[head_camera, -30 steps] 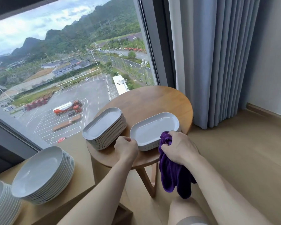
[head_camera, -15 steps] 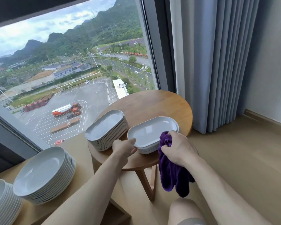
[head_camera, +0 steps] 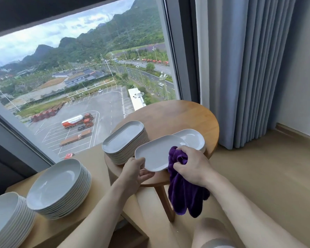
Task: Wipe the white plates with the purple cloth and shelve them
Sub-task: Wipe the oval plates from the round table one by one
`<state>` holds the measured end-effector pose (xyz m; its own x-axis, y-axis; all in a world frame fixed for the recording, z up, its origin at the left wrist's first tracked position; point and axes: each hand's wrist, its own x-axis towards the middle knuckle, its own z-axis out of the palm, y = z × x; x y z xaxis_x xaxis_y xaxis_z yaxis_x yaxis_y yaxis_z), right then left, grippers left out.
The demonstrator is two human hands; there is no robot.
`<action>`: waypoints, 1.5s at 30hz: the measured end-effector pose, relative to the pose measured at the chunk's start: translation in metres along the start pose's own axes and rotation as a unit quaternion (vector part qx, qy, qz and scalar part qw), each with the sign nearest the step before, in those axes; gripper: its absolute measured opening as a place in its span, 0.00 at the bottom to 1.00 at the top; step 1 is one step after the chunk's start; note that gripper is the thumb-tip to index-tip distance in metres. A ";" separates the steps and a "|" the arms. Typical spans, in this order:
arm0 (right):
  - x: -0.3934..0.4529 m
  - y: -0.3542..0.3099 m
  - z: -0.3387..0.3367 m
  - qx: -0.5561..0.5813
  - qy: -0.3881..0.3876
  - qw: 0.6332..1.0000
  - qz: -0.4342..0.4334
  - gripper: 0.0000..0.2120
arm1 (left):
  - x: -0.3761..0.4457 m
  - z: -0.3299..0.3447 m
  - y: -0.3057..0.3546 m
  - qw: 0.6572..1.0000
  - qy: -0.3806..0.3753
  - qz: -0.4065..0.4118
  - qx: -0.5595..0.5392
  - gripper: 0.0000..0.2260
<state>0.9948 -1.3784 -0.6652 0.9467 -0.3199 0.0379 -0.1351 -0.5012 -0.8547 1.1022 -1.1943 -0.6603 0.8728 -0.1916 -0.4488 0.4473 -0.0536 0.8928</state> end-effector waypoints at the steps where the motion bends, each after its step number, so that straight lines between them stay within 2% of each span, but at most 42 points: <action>1: -0.002 -0.004 0.002 0.019 -0.009 1.000 -0.003 0.07 | -0.008 -0.005 -0.003 1.000 0.001 -0.004 -0.013 0.10; 3: -0.008 -0.012 0.008 0.055 -0.025 0.998 -0.012 0.07 | -0.025 -0.019 -0.010 0.999 -0.004 -0.019 -0.037 0.13; 6: -0.019 -0.024 0.023 0.114 -0.067 0.991 -0.018 0.11 | -0.053 -0.053 -0.023 0.995 -0.028 -0.043 -0.082 0.16; 10: -0.035 -0.040 0.046 0.185 -0.137 0.973 -0.010 0.14 | -0.095 -0.101 -0.039 0.980 -0.068 -0.055 -0.180 0.26; 13: -0.046 -0.055 0.060 0.302 -0.174 0.937 0.026 0.03 | -0.125 -0.124 -0.051 0.977 -0.083 -0.046 -0.193 0.37; 17: -0.059 -0.066 0.069 0.419 -0.190 0.884 0.089 0.06 | -0.147 -0.141 -0.073 0.976 -0.088 -0.038 -0.197 0.41; 19: -0.061 -0.068 0.075 0.435 -0.159 0.881 0.096 0.08 | -0.153 -0.142 -0.083 0.973 -0.101 -0.034 -0.206 0.39; 21: -0.062 -0.066 0.084 0.357 -0.083 0.929 0.054 0.01 | -0.158 -0.141 -0.092 0.971 -0.115 -0.026 -0.206 0.38; 23: -0.065 -0.062 0.095 0.180 -0.019 0.984 0.000 0.07 | -0.162 -0.137 -0.098 0.972 -0.134 -0.017 -0.191 0.38; 25: -0.073 -0.057 0.110 0.057 -0.009 0.998 -0.014 0.13 | -0.166 -0.134 -0.098 0.973 -0.160 -0.008 -0.166 0.37; 29: -0.085 -0.045 0.137 -0.072 0.005 0.997 -0.028 0.24 | -0.171 -0.129 -0.098 0.975 -0.192 -0.006 -0.115 0.35; 35: -0.105 -0.057 0.146 -0.044 -0.005 0.993 -0.105 0.16 | -0.169 -0.130 -0.098 0.974 -0.201 -0.010 -0.103 0.35; 38: -0.125 -0.070 0.152 -0.045 -0.087 0.983 -0.157 0.18 | -0.164 -0.137 -0.096 0.962 -0.214 -0.030 -0.167 0.36; 42: -0.138 -0.080 0.151 -0.066 -0.184 0.958 -0.211 0.18 | -0.165 -0.141 -0.098 0.915 -0.236 -0.071 -0.320 0.21; 45: -0.133 -0.081 0.143 -0.071 -0.219 0.949 -0.215 0.19 | -0.169 -0.137 -0.100 0.899 -0.236 -0.071 -0.363 0.14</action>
<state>0.9218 -1.1808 -0.6748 0.9500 0.2878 0.1213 0.2819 -0.6231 -0.7296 0.9371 -1.0222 -0.6789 0.6939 -0.6363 -0.3371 0.7062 0.5102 0.4908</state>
